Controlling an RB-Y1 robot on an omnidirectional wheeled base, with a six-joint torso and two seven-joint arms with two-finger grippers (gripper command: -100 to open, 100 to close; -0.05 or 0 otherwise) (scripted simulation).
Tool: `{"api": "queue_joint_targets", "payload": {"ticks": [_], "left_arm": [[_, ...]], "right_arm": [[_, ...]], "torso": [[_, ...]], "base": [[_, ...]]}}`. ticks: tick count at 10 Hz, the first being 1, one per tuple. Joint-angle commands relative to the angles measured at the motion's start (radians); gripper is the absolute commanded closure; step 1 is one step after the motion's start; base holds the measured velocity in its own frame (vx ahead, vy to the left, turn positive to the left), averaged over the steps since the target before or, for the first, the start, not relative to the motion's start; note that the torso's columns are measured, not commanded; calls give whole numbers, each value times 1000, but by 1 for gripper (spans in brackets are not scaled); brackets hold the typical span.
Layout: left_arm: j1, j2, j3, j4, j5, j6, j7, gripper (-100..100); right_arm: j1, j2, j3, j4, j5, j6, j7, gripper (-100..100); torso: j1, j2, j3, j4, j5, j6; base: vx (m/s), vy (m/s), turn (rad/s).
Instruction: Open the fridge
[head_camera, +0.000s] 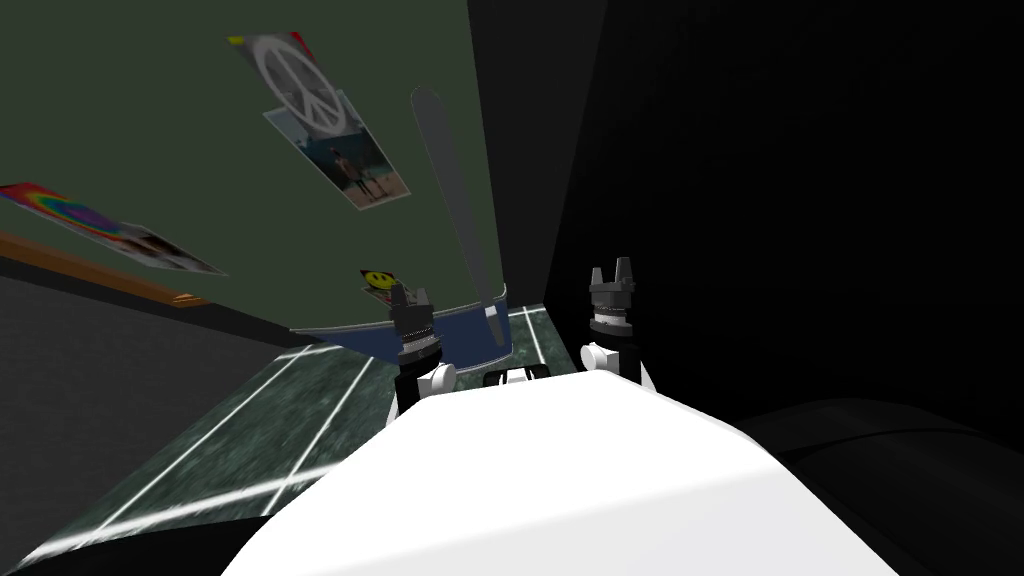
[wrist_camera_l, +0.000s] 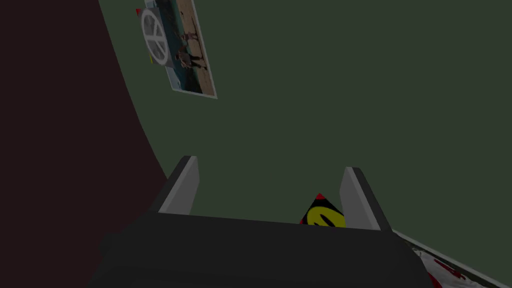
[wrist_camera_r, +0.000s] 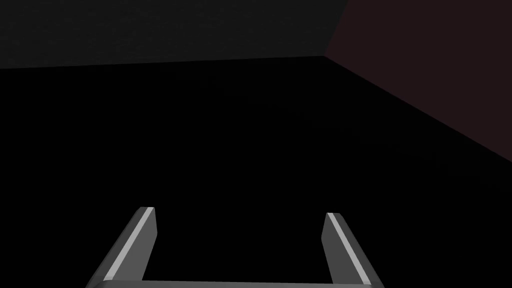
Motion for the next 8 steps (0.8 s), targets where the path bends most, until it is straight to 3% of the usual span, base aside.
{"api": "queue_joint_targets", "payload": {"ticks": [1,2,3,6,8], "left_arm": [[0,0,0,0,0,0,0,0],[-2,32,0,9,-1,-4,0,-100],[-5,54,1,17,-2,-8,0,-100],[-17,121,3,66,-6,-30,-1,-100],[-28,141,5,108,-11,-50,-1,-100]], "right_arm": [[0,0,0,0,0,0,0,0],[0,0,0,0,0,0,0,0],[0,0,0,0,0,0,0,0],[0,0,0,1,0,0,0,0],[0,0,0,0,0,0,0,0]], "torso": [[0,74,-148,74,0,0],[0,148,-295,148,0,0],[0,181,-364,181,0,0],[-1,194,-389,194,0,0],[-1,194,-389,194,0,0]], "base": [[0,0,0],[7,-12,2],[3,-22,4],[0,-43,7],[4,-73,12]]}}
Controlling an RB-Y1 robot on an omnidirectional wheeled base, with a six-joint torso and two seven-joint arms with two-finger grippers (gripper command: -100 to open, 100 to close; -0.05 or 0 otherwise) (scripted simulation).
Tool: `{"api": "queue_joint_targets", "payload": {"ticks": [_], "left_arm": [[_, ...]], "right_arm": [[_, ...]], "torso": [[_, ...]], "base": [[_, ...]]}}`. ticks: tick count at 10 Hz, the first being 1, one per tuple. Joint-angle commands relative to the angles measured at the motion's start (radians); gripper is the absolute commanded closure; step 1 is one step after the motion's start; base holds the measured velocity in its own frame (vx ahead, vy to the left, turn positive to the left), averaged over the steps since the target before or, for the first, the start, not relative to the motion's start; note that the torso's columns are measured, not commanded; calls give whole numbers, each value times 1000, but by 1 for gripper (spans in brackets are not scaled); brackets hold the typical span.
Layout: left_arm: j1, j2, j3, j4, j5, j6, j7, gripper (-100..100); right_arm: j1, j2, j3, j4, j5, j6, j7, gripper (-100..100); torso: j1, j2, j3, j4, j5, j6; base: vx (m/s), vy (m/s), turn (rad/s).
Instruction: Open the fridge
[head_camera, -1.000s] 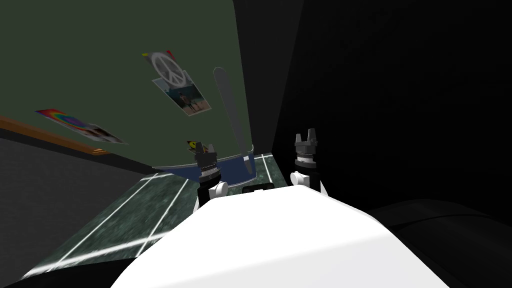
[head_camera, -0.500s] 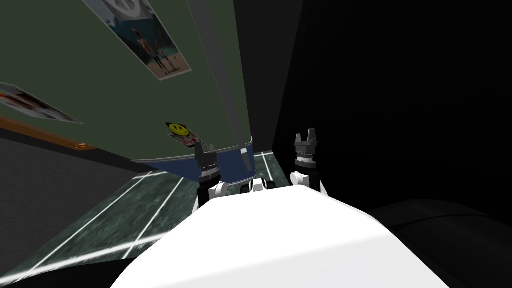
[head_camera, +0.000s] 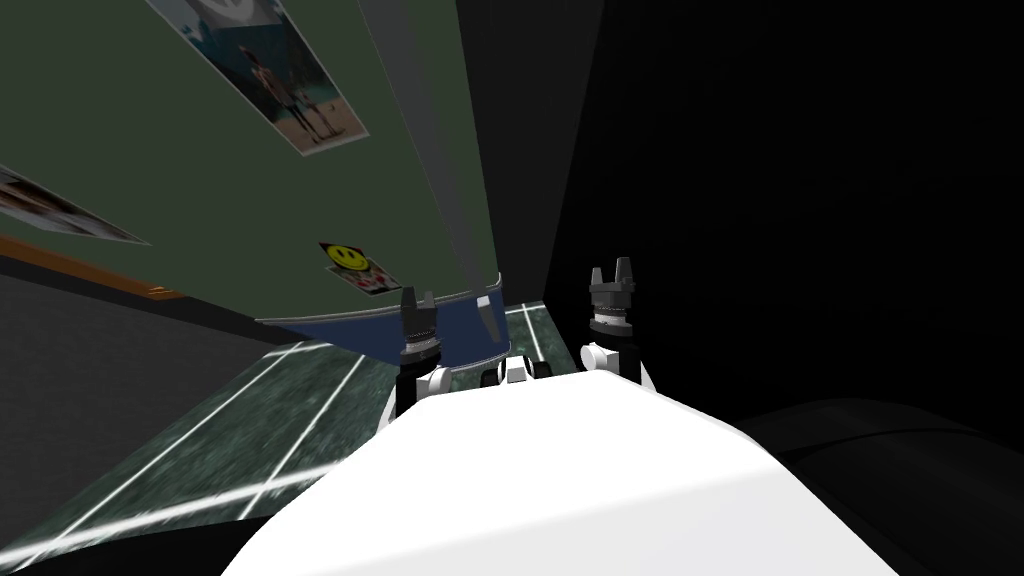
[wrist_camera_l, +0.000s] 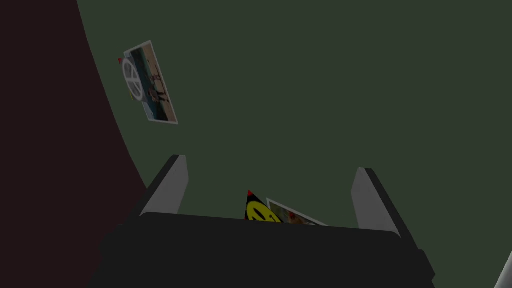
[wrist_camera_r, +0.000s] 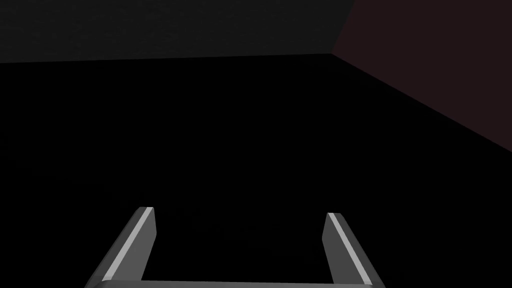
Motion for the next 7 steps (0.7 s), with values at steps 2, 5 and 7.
{"api": "queue_joint_targets", "payload": {"ticks": [2,5,7], "left_arm": [[-23,20,3,81,-8,-40,-2,-100],[-39,4,6,143,-15,-71,-3,-100],[-52,-5,8,190,-19,-94,-3,-100]], "right_arm": [[0,0,0,0,0,0,0,0],[0,0,0,0,0,0,0,0],[0,0,0,0,0,0,0,0]], "torso": [[1,1,0,0,0,0],[0,0,0,0,0,0],[2,0,0,0,1,0]], "base": [[-1,-76,9],[-1,-85,12],[8,-68,9]]}}
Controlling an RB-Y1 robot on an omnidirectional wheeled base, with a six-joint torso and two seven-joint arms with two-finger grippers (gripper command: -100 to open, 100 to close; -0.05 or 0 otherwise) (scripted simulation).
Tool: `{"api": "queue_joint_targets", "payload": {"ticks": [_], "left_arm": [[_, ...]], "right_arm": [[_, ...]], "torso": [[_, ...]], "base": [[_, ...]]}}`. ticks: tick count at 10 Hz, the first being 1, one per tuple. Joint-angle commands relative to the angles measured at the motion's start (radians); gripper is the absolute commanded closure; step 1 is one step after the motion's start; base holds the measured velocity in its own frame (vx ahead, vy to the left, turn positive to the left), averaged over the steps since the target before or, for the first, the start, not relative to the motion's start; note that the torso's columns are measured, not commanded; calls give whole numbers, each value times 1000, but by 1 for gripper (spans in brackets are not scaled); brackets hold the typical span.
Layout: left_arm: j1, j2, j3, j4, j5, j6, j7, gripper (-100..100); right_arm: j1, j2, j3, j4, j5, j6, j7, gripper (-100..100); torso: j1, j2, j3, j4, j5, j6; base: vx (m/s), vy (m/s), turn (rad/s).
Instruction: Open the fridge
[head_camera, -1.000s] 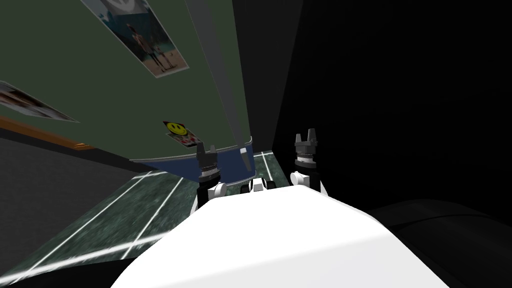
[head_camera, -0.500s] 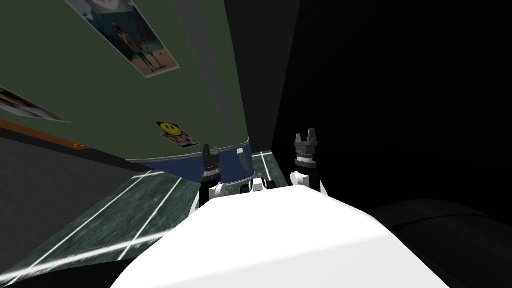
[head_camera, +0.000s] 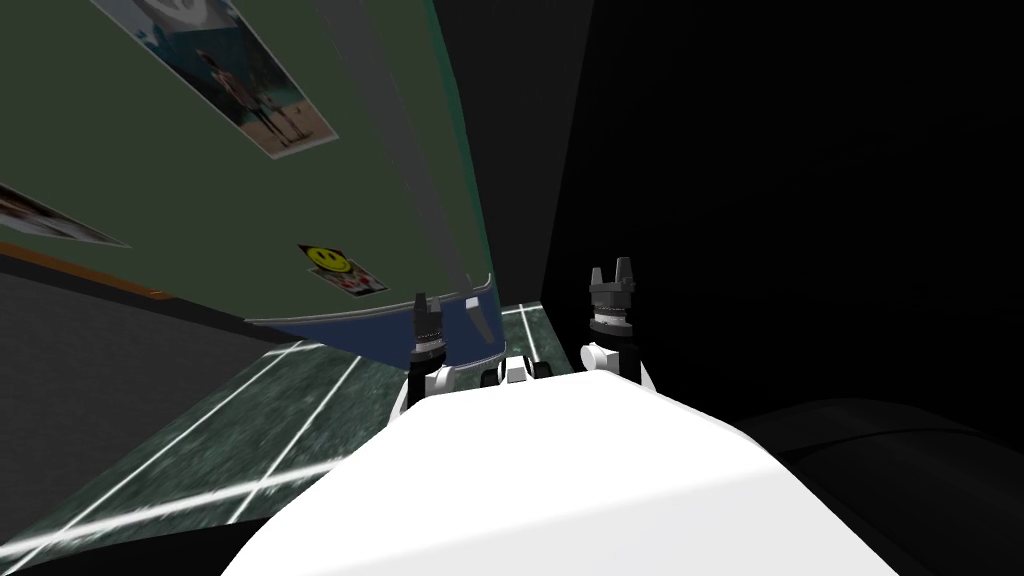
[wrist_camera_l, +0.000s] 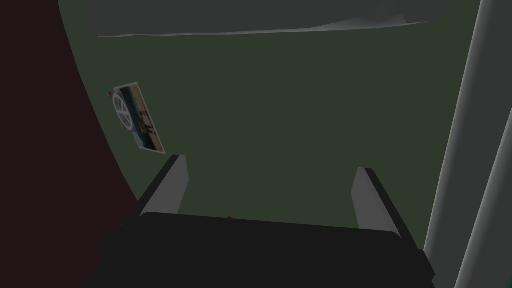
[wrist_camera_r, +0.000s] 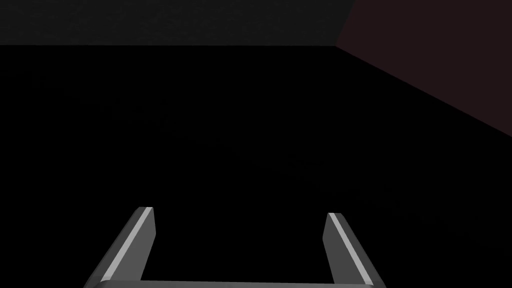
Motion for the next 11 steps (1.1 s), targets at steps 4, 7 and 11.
{"api": "queue_joint_targets", "payload": {"ticks": [4,7,11], "left_arm": [[-32,19,6,128,-13,-66,-1,-100],[-50,16,9,196,-20,-100,-2,-100],[-69,-52,13,265,-27,-137,-4,-100]], "right_arm": [[0,0,0,0,0,0,0,0],[0,0,0,0,0,0,0,0],[0,0,0,0,0,0,0,0]], "torso": [[-2,1,1,0,-1,0],[0,0,0,0,0,0],[-3,1,1,-1,0,1]], "base": [[1,-89,13],[7,-76,11],[2,-70,24]]}}
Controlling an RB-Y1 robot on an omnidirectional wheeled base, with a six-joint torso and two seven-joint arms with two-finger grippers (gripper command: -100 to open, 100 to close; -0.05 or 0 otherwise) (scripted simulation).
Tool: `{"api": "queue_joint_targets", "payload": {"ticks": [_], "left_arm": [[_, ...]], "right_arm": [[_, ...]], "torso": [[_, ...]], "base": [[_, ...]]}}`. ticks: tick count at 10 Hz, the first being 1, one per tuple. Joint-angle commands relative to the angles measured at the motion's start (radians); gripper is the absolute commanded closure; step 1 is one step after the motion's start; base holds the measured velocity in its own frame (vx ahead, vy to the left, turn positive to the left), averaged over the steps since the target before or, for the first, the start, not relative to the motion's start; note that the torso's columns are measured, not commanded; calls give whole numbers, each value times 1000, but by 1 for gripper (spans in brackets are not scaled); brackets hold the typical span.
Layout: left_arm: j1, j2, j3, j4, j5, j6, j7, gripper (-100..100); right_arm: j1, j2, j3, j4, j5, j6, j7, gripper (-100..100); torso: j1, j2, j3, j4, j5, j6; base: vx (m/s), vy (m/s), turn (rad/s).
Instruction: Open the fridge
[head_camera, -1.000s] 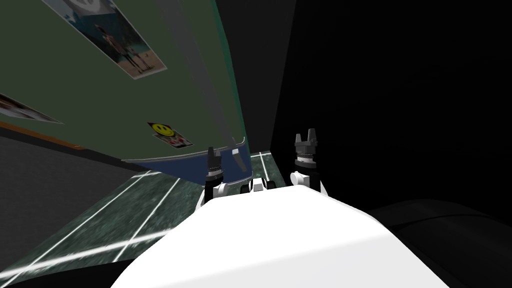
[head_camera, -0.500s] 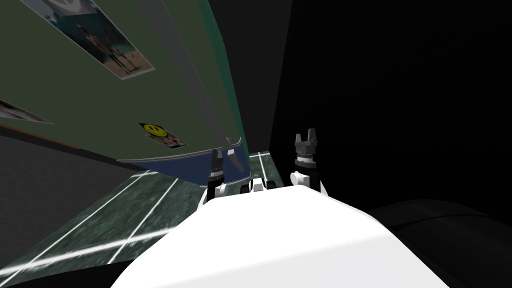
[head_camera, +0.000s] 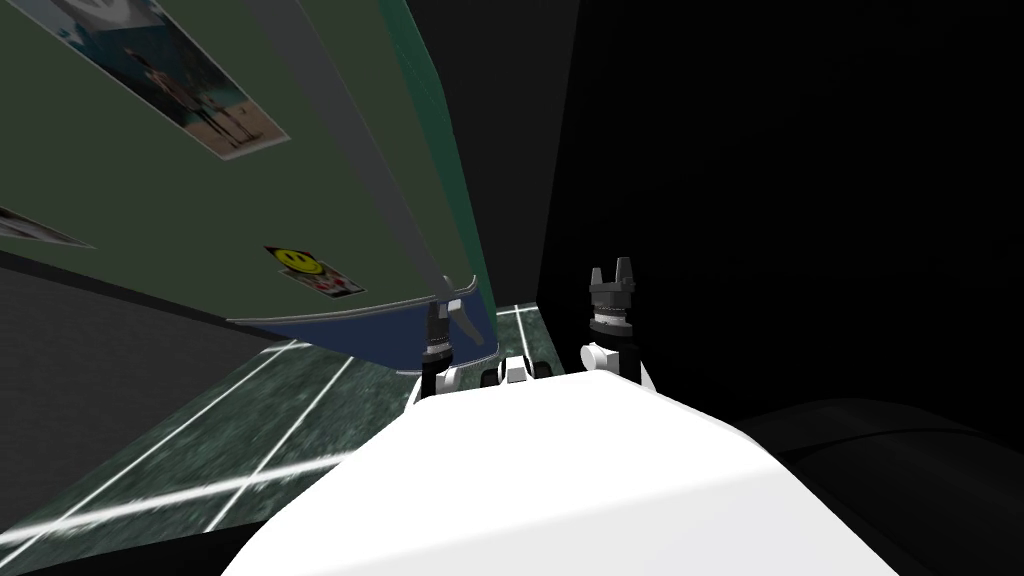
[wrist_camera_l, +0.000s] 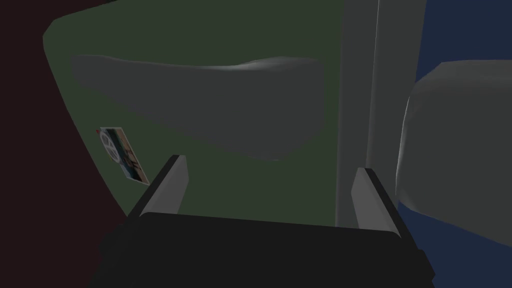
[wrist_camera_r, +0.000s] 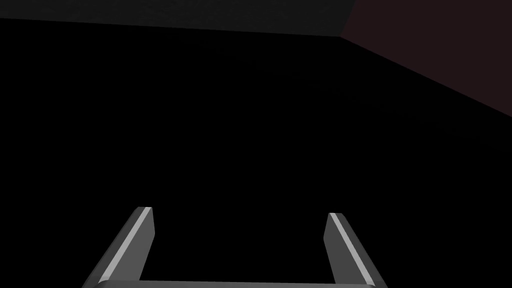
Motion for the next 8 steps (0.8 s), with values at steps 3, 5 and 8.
{"api": "queue_joint_targets", "payload": {"ticks": [3,5,8], "left_arm": [[-13,-101,0,49,-6,-27,0,-100],[-25,-102,17,43,-1,-32,-5,-100],[-37,-105,26,-8,5,27,-6,-100]], "right_arm": [[0,0,0,0,0,0,0,0],[0,0,0,0,0,0,0,0],[0,0,0,0,0,0,0,0]], "torso": [[-9,-4,-2,-5,1,7],[-12,-6,-2,-7,1,9],[1,-3,-2,0,0,1]], "base": [[5,-16,12],[0,4,24],[25,17,16]]}}
